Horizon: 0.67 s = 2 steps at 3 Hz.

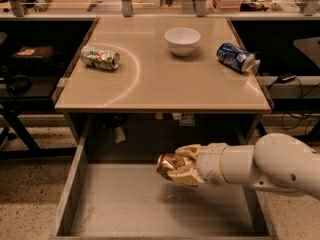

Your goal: Place orange can into top drawer

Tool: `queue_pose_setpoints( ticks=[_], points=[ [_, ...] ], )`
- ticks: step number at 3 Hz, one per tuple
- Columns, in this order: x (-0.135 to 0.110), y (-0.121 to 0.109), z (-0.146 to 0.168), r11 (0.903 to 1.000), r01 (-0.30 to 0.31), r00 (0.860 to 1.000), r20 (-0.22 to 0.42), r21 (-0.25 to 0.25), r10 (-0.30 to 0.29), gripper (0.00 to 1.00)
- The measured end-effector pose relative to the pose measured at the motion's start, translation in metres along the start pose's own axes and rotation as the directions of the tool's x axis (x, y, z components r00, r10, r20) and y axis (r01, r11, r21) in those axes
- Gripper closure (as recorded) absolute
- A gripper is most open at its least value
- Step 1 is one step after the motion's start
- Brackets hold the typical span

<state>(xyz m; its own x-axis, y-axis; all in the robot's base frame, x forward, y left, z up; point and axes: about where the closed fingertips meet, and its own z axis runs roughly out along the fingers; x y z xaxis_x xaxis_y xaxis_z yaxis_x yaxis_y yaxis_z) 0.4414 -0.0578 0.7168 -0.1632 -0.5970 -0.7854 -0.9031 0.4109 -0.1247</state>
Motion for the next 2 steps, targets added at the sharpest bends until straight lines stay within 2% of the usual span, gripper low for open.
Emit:
queue_pose_setpoints(
  ticks=[2],
  points=[
    [0.032,0.001,0.032,0.9968,0.079,0.996,-0.043,-0.009,-0.079,1.00]
  ],
)
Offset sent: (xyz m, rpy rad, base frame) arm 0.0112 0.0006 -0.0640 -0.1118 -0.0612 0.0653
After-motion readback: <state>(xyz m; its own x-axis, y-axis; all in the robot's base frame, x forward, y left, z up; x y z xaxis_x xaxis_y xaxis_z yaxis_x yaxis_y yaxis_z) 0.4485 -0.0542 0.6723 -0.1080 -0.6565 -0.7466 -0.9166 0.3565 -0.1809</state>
